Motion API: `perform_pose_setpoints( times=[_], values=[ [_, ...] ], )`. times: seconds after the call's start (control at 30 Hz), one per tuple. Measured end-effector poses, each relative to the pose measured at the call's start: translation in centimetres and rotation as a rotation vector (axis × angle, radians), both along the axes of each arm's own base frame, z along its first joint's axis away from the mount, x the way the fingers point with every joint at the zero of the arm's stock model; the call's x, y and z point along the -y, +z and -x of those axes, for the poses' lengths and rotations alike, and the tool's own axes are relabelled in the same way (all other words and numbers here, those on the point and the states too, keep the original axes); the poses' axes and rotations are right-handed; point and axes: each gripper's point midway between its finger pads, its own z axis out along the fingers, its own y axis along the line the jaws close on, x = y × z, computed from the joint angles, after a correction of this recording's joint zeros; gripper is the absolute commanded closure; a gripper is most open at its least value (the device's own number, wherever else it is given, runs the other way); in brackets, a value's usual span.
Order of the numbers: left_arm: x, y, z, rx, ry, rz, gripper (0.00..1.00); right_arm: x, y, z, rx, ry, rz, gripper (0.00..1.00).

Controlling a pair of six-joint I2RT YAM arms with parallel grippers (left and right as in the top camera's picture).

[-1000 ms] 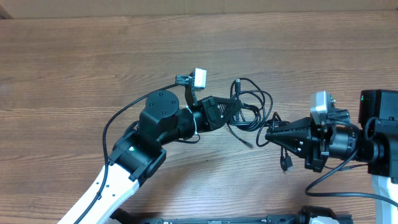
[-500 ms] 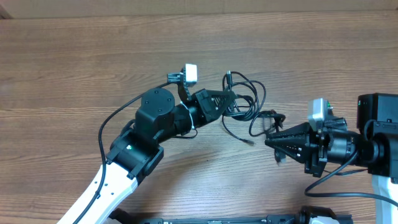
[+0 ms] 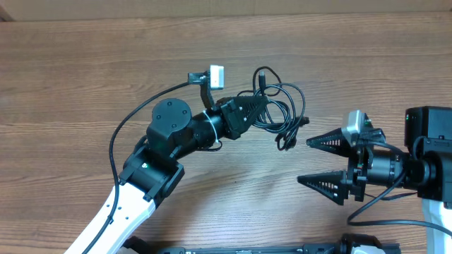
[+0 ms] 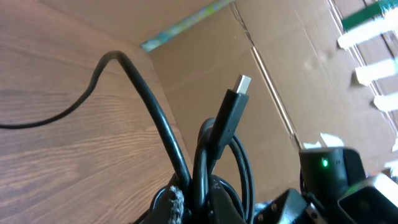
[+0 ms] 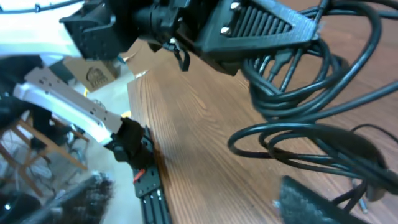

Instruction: Untangle cables

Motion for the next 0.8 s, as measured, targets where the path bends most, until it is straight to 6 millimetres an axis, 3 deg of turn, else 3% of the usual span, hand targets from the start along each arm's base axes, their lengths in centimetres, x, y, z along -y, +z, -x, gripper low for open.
perform_pose_setpoints(
  times=[0.13,0.37,0.8],
  values=[
    [0.1,0.3,0.2,0.045,-0.019,-0.012,0.96,0.1,0.3,-1.1,-0.02,-0.037,-0.01,0.0],
    [0.1,0.7,0.2,0.047,-0.022,0.005,0.96,0.7,0.2,-3.1,-0.157,-0.158,-0.013,0.0],
    [-0.1,0.9,-0.1,-0.252,0.019,0.176,0.96,1.0,0.3,-3.9,-0.252,-0.223,-0.034,0.0]
  ],
)
